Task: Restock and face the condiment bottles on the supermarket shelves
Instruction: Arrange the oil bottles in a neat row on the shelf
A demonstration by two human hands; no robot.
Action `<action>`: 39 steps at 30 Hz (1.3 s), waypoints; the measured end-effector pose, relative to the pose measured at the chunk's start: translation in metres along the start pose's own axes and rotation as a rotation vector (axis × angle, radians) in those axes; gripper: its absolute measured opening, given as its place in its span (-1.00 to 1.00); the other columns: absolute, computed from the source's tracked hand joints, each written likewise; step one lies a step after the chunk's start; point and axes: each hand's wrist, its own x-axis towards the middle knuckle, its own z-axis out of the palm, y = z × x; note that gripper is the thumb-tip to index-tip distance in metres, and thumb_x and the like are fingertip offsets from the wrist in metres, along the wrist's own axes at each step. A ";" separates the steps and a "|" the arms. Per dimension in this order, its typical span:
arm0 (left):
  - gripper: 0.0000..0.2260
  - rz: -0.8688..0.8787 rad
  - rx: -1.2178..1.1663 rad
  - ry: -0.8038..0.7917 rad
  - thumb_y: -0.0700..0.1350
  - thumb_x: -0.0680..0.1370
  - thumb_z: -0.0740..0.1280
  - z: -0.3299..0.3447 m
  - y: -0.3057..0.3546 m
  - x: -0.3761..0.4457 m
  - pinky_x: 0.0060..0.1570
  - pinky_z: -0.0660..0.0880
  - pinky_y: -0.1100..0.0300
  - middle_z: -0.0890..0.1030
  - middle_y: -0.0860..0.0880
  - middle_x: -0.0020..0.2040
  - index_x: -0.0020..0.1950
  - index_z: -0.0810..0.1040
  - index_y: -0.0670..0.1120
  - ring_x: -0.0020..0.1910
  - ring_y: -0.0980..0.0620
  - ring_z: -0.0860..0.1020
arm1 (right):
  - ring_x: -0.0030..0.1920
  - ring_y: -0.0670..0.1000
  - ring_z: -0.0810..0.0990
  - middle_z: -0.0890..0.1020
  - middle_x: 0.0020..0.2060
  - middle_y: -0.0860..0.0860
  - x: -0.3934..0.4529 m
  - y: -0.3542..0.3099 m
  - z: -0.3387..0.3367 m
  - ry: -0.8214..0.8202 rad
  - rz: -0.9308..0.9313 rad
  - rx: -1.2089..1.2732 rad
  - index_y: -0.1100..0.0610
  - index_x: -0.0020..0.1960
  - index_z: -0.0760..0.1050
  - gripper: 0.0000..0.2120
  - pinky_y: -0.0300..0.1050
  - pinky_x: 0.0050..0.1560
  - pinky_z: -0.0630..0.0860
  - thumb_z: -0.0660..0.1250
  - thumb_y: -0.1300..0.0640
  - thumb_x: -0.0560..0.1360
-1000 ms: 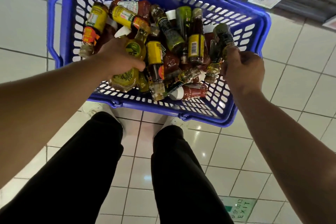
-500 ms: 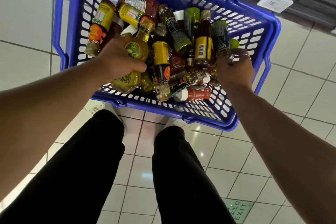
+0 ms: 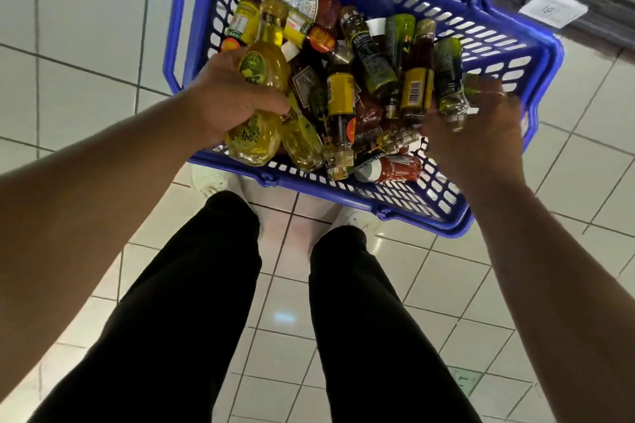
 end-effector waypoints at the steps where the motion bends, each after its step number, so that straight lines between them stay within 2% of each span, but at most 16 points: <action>1: -0.47 0.015 -0.035 -0.017 -0.29 0.26 0.60 -0.004 0.006 -0.014 -0.09 0.68 -0.11 0.72 -0.15 0.04 0.21 0.61 -0.12 -0.02 -0.13 0.72 | 0.08 -0.15 0.64 0.68 0.02 -0.16 -0.012 -0.017 -0.003 -0.095 -0.079 0.071 -0.09 0.20 0.56 -0.64 -0.38 -0.08 0.47 0.48 -0.04 0.42; 3: -0.47 0.067 -0.094 -0.082 -0.28 0.26 0.54 -0.010 0.024 -0.050 -0.03 0.66 -0.14 0.69 -0.22 0.09 0.23 0.59 -0.22 0.02 -0.16 0.71 | 0.04 -0.25 0.64 0.68 0.03 -0.26 -0.039 -0.051 -0.011 -0.422 -0.137 0.194 -0.13 0.20 0.54 -0.58 -0.41 -0.02 0.52 0.57 -0.09 0.39; 5: -0.54 0.133 -0.172 -0.120 -0.32 0.27 0.49 -0.017 0.052 -0.093 -0.06 0.65 -0.04 0.70 -0.18 0.00 0.16 0.59 -0.24 -0.03 -0.13 0.71 | 0.29 -0.10 0.54 0.53 0.33 -0.16 -0.064 -0.085 -0.026 -0.740 -0.116 0.240 -0.06 0.47 0.38 -0.21 -0.14 0.24 0.52 0.63 -0.15 0.33; 6: -0.58 0.165 -0.199 -0.130 -0.34 0.27 0.47 -0.020 0.068 -0.116 -0.08 0.63 0.00 0.70 -0.13 -0.06 0.13 0.60 -0.22 -0.07 -0.09 0.71 | 0.34 -0.05 0.49 0.46 0.41 -0.09 -0.076 -0.103 -0.036 -0.830 -0.132 0.237 -0.05 0.52 0.32 -0.12 -0.07 0.29 0.49 0.64 -0.14 0.32; 8: -0.63 0.224 -0.189 -0.150 -0.37 0.27 0.45 -0.028 0.106 -0.175 -0.08 0.62 0.02 0.68 -0.09 -0.10 0.06 0.60 -0.18 -0.10 -0.07 0.68 | 0.28 -0.05 0.53 0.50 0.34 -0.08 -0.104 -0.138 -0.069 -0.913 -0.242 0.188 -0.04 0.48 0.35 -0.19 -0.12 0.22 0.49 0.64 -0.11 0.33; 11: -0.66 0.301 -0.150 -0.174 -0.37 0.27 0.46 -0.028 0.166 -0.243 -0.06 0.63 0.01 0.66 -0.12 -0.09 0.00 0.61 -0.12 -0.09 -0.08 0.66 | 0.05 -0.14 0.60 0.60 0.07 -0.14 -0.133 -0.179 -0.121 -0.832 -0.307 0.165 0.00 0.37 0.40 -0.30 -0.17 0.00 0.51 0.62 -0.11 0.34; 16: -0.75 0.446 -0.061 -0.199 -0.37 0.28 0.47 -0.027 0.268 -0.357 -0.13 0.57 0.05 0.57 -0.21 -0.12 -0.10 0.52 -0.22 -0.19 -0.10 0.58 | 0.00 -0.14 0.66 0.69 -0.04 -0.20 -0.189 -0.234 -0.224 -0.609 -0.319 0.375 -0.13 0.20 0.53 -0.46 -0.05 0.05 0.59 0.52 -0.23 0.27; 19: -0.57 0.494 0.046 -0.203 -0.35 0.20 0.50 -0.031 0.320 -0.413 -0.06 0.59 -0.06 0.59 -0.25 -0.09 0.05 0.55 -0.34 -0.14 -0.15 0.58 | -0.18 -0.18 0.66 0.68 -0.21 -0.23 -0.210 -0.244 -0.277 -0.519 -0.281 0.499 -0.11 0.05 0.53 -0.53 -0.17 -0.12 0.57 0.45 -0.17 0.16; 22: -0.57 0.559 0.084 -0.164 -0.30 0.17 0.53 -0.036 0.363 -0.467 0.02 0.61 -0.32 0.62 -0.20 -0.10 0.02 0.60 -0.20 -0.09 -0.15 0.61 | -0.22 -0.24 0.62 0.66 -0.21 -0.23 -0.229 -0.249 -0.333 -0.500 -0.287 0.605 -0.22 0.05 0.49 -0.51 -0.27 -0.19 0.49 0.45 -0.12 0.12; 24: -0.56 0.626 0.082 -0.092 -0.18 0.16 0.54 -0.038 0.389 -0.499 -0.06 0.65 -0.16 0.60 -0.10 -0.19 0.00 0.59 -0.19 -0.16 -0.07 0.60 | -0.16 -0.14 0.63 0.66 -0.16 -0.10 -0.239 -0.255 -0.372 -0.481 -0.302 0.698 -0.24 0.05 0.52 -0.52 -0.11 -0.12 0.49 0.45 -0.07 0.13; 26: -0.52 0.710 0.062 0.010 -0.08 0.15 0.52 -0.038 0.413 -0.529 -0.25 0.55 0.15 0.57 0.03 -0.28 0.02 0.58 -0.18 -0.29 0.07 0.55 | -0.06 0.00 0.65 0.67 -0.10 -0.05 -0.245 -0.264 -0.413 -0.475 -0.330 0.848 -0.23 0.04 0.58 -0.51 -0.01 -0.08 0.53 0.49 0.06 0.13; 27: -0.48 0.747 0.045 0.055 -0.05 0.14 0.52 -0.039 0.425 -0.543 -0.29 0.50 0.18 0.56 0.04 -0.29 0.04 0.57 -0.19 -0.31 0.08 0.54 | -0.04 0.03 0.65 0.67 -0.09 -0.05 -0.246 -0.269 -0.432 -0.502 -0.339 0.941 -0.20 0.05 0.61 -0.48 0.01 -0.10 0.53 0.51 0.15 0.13; 29: -0.49 0.830 0.024 0.091 -0.03 0.14 0.52 -0.040 0.447 -0.569 -0.26 0.49 0.10 0.53 0.05 -0.30 0.04 0.56 -0.16 -0.32 0.05 0.52 | -0.01 0.03 0.65 0.67 -0.07 -0.03 -0.250 -0.282 -0.471 -0.562 -0.367 1.067 -0.07 0.14 0.62 -0.40 0.04 -0.12 0.51 0.52 0.28 0.14; 33: -0.67 1.032 -0.041 0.058 -0.03 0.20 0.54 -0.044 0.494 -0.612 -0.18 0.48 0.02 0.52 0.09 -0.26 -0.12 0.54 0.21 -0.24 0.01 0.52 | 0.02 0.12 0.65 0.66 -0.05 0.04 -0.260 -0.311 -0.540 -0.638 -0.488 1.203 0.04 0.14 0.63 -0.44 0.09 -0.04 0.58 0.48 0.31 0.15; 37: -0.75 1.175 -0.105 -0.029 -0.03 0.27 0.57 -0.052 0.540 -0.640 -0.12 0.60 0.06 0.60 0.07 -0.25 -0.18 0.59 0.22 -0.21 0.01 0.62 | -0.03 0.23 0.66 0.62 -0.09 0.15 -0.268 -0.348 -0.591 -0.629 -0.525 1.271 0.18 0.21 0.53 -0.53 0.11 -0.14 0.63 0.29 0.33 0.30; 39: -0.75 1.239 -0.099 -0.054 -0.05 0.30 0.57 -0.058 0.560 -0.647 -0.17 0.63 0.11 0.64 0.07 -0.23 -0.11 0.63 0.20 -0.20 0.01 0.67 | -0.06 0.21 0.67 0.60 -0.10 0.17 -0.271 -0.365 -0.607 -0.573 -0.552 1.252 0.19 0.21 0.51 -0.56 0.11 -0.16 0.63 0.31 0.31 0.33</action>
